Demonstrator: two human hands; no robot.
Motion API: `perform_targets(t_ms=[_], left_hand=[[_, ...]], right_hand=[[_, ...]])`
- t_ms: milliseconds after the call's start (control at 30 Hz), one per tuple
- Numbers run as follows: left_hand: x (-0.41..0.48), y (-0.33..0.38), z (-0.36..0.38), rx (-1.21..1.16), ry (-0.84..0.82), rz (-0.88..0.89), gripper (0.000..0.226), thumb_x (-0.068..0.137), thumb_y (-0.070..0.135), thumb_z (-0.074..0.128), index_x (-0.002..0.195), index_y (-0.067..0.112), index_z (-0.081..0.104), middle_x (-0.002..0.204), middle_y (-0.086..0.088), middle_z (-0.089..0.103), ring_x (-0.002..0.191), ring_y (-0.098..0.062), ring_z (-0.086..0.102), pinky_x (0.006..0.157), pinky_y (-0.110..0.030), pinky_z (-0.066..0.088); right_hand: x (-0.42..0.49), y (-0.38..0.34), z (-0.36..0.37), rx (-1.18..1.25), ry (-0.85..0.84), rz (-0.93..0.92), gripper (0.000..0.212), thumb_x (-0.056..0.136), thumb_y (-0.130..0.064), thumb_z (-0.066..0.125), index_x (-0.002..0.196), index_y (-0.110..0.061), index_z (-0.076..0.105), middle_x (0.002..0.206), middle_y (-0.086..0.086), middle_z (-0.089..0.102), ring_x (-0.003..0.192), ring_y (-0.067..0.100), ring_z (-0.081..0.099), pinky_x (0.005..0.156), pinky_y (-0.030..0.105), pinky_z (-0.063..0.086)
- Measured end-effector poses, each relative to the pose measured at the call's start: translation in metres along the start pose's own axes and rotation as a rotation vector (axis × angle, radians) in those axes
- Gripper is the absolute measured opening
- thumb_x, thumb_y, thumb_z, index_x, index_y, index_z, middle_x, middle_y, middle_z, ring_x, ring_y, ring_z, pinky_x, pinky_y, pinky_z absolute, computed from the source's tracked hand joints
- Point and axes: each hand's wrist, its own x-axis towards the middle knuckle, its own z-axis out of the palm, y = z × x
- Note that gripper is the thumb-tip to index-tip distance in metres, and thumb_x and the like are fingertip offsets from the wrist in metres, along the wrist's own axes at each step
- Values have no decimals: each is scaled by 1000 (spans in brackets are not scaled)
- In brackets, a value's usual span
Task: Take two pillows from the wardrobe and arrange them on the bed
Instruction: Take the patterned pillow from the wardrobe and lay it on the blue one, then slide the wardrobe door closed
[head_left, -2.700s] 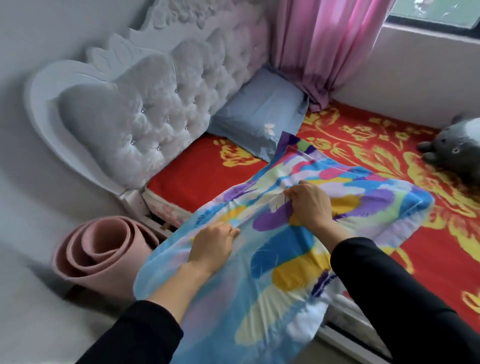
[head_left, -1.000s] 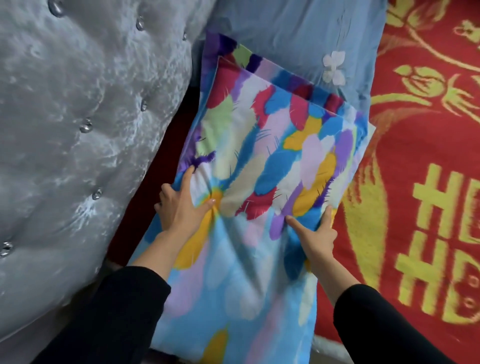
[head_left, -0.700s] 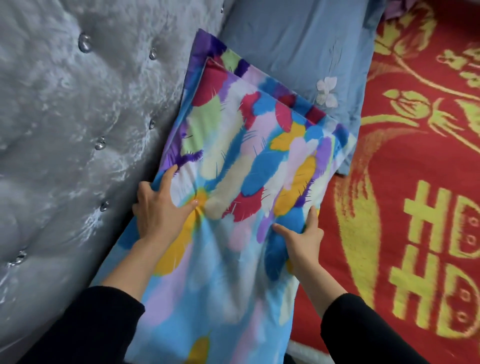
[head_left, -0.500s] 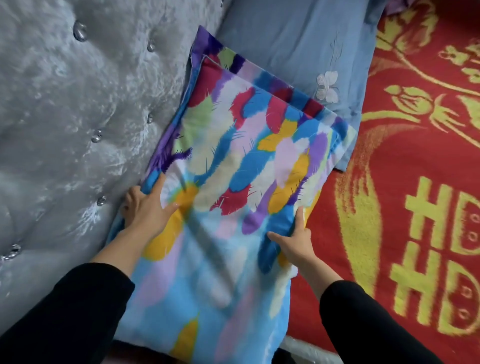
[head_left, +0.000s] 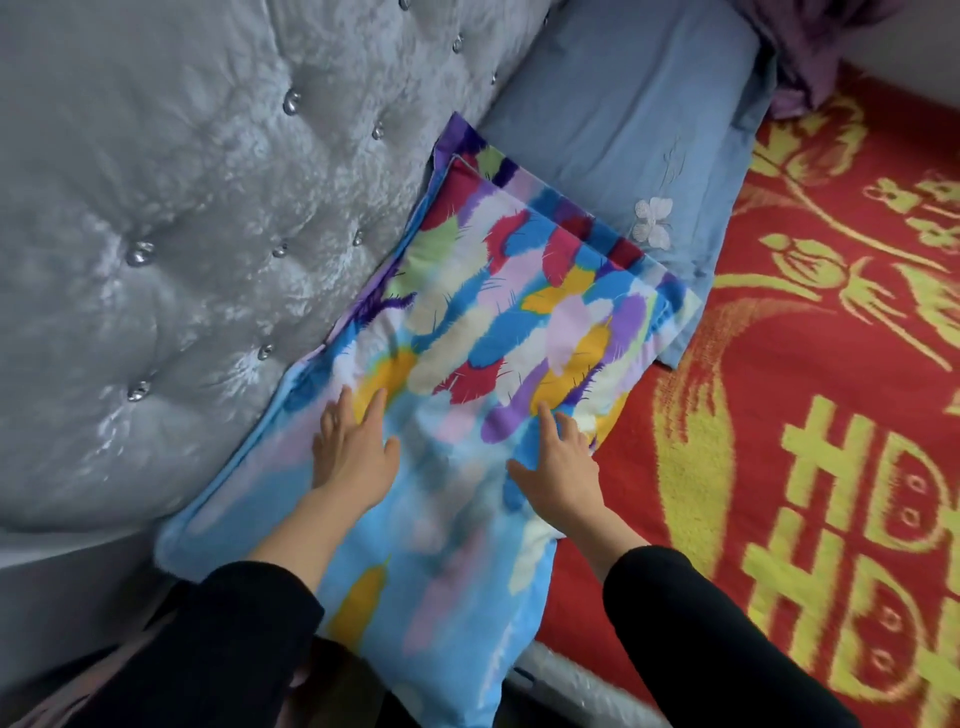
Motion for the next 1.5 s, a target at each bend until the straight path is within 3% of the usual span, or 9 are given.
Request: perform_targets(t_ms=[200,600,667,767,900,967,1067,1367,1500], left_hand=[[-108,38,3,-66,136,12,59,91,29,48,144,21,24,156,-12,15,140,-31,17,112,-46,25],[-451,43,43,-187,441,-249,45,91,24,46,135,16,42,148,-9,37,137,-25,29,113,-36,26],[-504,32,50,-181,500,-288,41,89,22,47,129,15,49,139,-10,47,130,-26,39,107,-37,34],[-581,9,61,-172,567,-335,33,85,17,50,116,11,59,120,-10,60,113,-28,52,96,-38,44],[-678,-37,77,-205,639,-456,26,83,15,52,106,10,64,110,-11,64,104,-30,57,84,-38,48],[-730,-64,89,-232,671,-523,28,85,18,52,111,13,63,116,-9,62,109,-28,55,86,-37,48],[-810,-109,103,-232,688,-617,33,87,21,50,118,17,59,125,-6,58,116,-25,50,92,-38,45],[-1011,-240,95,-170,805,-875,34,82,15,50,114,12,62,116,-11,62,110,-29,54,91,-39,46],[-1070,-302,75,-150,907,-943,26,79,10,54,102,5,65,103,-19,64,100,-36,58,82,-42,50]], right_hand=[[-65,-3,-23,-189,3,-296,75,86,-41,57,145,-18,17,153,10,19,138,29,20,106,51,28],[-326,20,-23,-484,-166,-932,69,85,-40,56,142,-16,22,152,9,20,140,26,15,111,54,18],[-372,18,-17,-520,-190,-1018,69,85,-39,56,141,-17,24,151,10,22,138,27,18,110,53,19],[-441,14,-3,-552,-208,-1139,65,82,-38,58,137,-16,31,145,9,30,133,29,25,105,49,26],[-534,14,34,-555,-218,-1243,51,81,-37,57,124,-15,43,132,9,41,124,31,34,99,47,34],[-584,15,55,-528,-228,-1270,44,81,-36,56,119,-16,45,125,8,44,120,31,37,97,47,35],[-662,7,87,-527,-262,-1305,49,83,-35,57,126,-18,41,130,7,42,123,30,35,100,49,35],[-865,-79,185,-516,-312,-1593,51,82,-33,56,128,-17,41,129,8,43,121,29,35,96,48,35],[-938,-137,223,-512,-299,-1758,50,81,-32,56,126,-15,41,130,8,42,122,29,34,97,46,34]])
